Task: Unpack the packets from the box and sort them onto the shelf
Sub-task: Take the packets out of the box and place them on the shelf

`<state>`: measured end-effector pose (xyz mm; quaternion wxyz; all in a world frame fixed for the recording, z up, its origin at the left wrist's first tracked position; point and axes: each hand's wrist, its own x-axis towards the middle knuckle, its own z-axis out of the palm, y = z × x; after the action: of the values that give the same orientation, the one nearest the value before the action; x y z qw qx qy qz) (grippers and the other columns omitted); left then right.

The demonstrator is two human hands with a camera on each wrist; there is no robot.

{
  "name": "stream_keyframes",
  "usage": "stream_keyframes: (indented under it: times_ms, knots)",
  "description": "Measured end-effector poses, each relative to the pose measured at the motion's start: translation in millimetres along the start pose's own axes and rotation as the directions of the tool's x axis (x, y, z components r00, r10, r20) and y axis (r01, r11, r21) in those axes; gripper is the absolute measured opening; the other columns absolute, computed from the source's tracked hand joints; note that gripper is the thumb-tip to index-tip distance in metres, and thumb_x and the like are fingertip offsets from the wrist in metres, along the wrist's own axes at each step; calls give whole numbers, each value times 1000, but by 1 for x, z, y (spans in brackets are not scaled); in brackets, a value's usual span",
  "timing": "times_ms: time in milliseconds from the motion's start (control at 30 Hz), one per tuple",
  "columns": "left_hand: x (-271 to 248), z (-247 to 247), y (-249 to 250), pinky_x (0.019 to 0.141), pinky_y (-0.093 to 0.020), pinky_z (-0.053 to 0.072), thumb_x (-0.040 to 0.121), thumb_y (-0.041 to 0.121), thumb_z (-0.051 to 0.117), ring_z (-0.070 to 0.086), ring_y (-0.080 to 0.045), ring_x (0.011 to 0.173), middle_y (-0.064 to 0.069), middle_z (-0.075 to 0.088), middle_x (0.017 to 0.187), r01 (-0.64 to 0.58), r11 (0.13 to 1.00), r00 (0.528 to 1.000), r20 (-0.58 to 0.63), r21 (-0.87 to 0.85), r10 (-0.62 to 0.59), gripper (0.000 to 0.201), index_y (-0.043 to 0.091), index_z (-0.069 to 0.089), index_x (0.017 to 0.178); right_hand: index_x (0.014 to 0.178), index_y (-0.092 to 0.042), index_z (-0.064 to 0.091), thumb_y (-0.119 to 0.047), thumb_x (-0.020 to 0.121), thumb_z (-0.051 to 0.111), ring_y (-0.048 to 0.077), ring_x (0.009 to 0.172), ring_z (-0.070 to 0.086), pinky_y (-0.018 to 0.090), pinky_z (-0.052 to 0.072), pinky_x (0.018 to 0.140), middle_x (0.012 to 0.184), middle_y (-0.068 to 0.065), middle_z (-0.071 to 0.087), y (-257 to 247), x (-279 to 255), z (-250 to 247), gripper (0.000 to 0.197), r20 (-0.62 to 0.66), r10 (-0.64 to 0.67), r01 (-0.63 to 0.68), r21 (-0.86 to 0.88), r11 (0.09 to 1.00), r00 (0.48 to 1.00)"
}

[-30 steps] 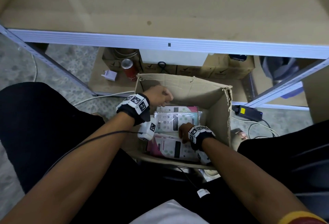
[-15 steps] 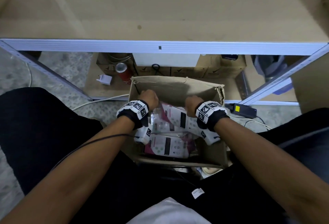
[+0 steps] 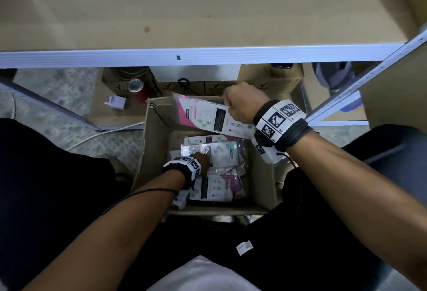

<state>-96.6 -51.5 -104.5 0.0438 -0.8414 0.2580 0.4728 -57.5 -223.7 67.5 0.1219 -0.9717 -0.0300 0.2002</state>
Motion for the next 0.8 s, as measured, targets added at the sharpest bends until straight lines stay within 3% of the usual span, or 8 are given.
stream_keyframes:
  times_ms: [100,233,333,433,500,600,800]
  knots:
    - [11,20,-1,108,-43,43,87,12,72,49,-36,132,-21,47,144,11,998,999,38,61,-13,71,6,36,148,97,-17,57,-5,86,53,29,88,57,33,46,70,105,7,57,1,-4,-1,17,1,-32,32,16,999,999]
    - [19,25,-4,109,-38,42,87,7,70,48,-34,135,-21,45,149,49,999,996,72,4,-49,68,2,39,147,91,-20,50,-5,86,54,24,80,52,32,39,65,99,5,56,3,-11,3,16,11,-68,68,41,997,998]
    - [24,26,-10,101,-39,46,83,3,72,55,-35,127,-19,53,141,36,999,999,-2,42,-36,68,8,45,144,92,-19,51,-4,86,52,25,82,54,34,42,68,98,5,56,3,-14,5,16,6,-74,74,57,996,997]
    - [28,29,-6,100,-41,50,83,-1,71,60,-36,121,-21,59,135,26,999,1000,14,42,-26,57,6,55,137,92,-19,50,-4,87,52,26,82,53,34,40,68,98,5,55,2,-14,5,17,16,-74,73,55,996,997]
    - [29,33,-5,101,-39,49,89,1,64,59,-33,124,-18,58,137,50,996,999,1,73,-50,52,8,52,139,92,-19,50,-4,88,53,26,81,53,34,40,68,98,5,55,0,-15,6,16,21,-76,75,53,996,997]
    - [31,35,-8,102,-39,49,86,3,66,57,-31,127,-15,55,140,30,992,999,-29,125,-27,56,9,51,139,92,-17,52,-3,88,53,25,80,54,34,41,66,98,6,57,-1,-15,7,14,22,-98,96,54,994,995]
    - [36,33,-9,90,-36,50,84,4,70,60,-32,119,-13,56,135,16,992,999,-30,128,-12,65,12,44,143,99,-14,57,-2,89,51,26,83,56,36,46,69,100,6,58,-3,-16,7,17,27,-110,108,65,992,994]
